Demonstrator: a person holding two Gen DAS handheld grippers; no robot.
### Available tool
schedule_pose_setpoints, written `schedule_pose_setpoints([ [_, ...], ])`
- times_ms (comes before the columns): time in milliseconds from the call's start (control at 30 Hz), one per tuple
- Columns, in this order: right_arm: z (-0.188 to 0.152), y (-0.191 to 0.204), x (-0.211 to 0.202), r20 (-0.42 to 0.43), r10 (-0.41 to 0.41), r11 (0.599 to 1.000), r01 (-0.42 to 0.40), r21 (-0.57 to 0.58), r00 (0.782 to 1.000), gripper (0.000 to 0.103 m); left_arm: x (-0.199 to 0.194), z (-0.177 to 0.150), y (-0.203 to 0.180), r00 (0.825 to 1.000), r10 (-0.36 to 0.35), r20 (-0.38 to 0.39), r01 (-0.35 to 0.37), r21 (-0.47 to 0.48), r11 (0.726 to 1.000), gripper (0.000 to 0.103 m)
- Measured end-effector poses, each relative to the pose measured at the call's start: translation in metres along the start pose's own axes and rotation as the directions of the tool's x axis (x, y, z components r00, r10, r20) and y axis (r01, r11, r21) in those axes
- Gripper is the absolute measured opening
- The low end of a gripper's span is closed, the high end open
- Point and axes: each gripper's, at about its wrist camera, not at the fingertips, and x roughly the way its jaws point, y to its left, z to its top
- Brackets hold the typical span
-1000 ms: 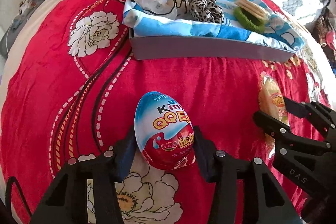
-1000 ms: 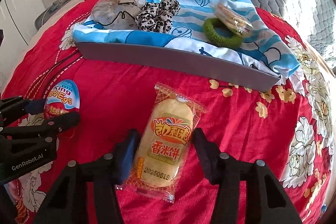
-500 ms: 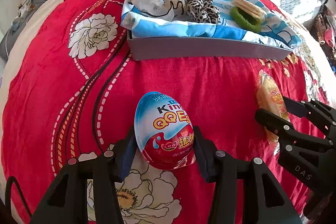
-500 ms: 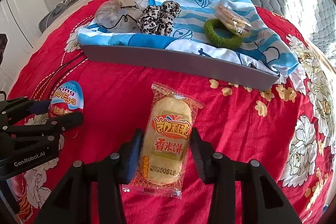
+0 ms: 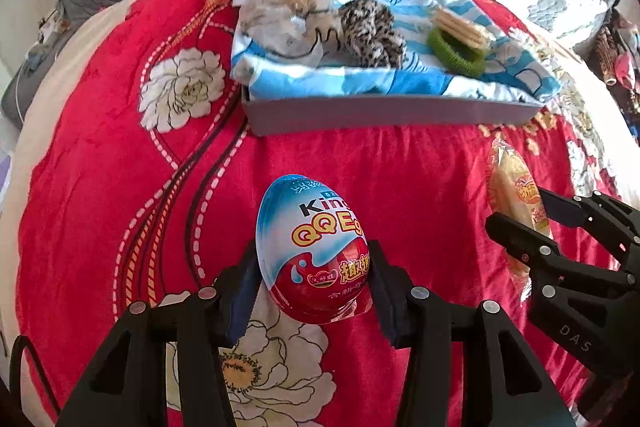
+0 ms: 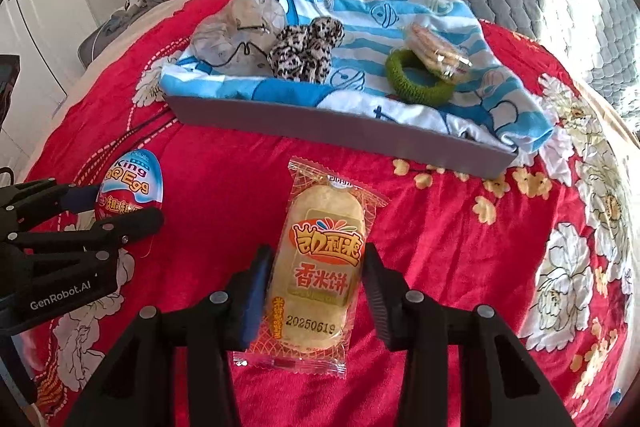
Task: Organize objects
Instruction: 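Grasp the QQ egg with the left tool while the right tool grasps the yellow bread pack, then lift and carry the egg in the left tool and bread pack in the right tool over the shirt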
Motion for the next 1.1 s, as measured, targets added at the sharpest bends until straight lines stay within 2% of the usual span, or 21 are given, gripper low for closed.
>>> schedule_pose_setpoints([
  [567,0.016,0.001,-0.066,0.090,-0.018,1.000,0.019,-0.015,0.996,0.045,-0.054,0.022,-0.021,0.996,0.002,0.090,-0.005,0.028,1.000,0.052],
  [900,0.058,-0.013,-0.126,0.182,-0.077,0.996,0.084,-0.026,0.980,0.045,-0.103,0.062,-0.028,0.986,0.016,0.168,-0.024,0.046,0.999,0.052],
  [1100,0.086,-0.008,-0.152,0.215,-0.099,0.992,0.115,-0.061,0.972,0.045,-0.118,0.081,-0.035,0.980,0.022,0.196,-0.033,0.052,0.998,0.052],
])
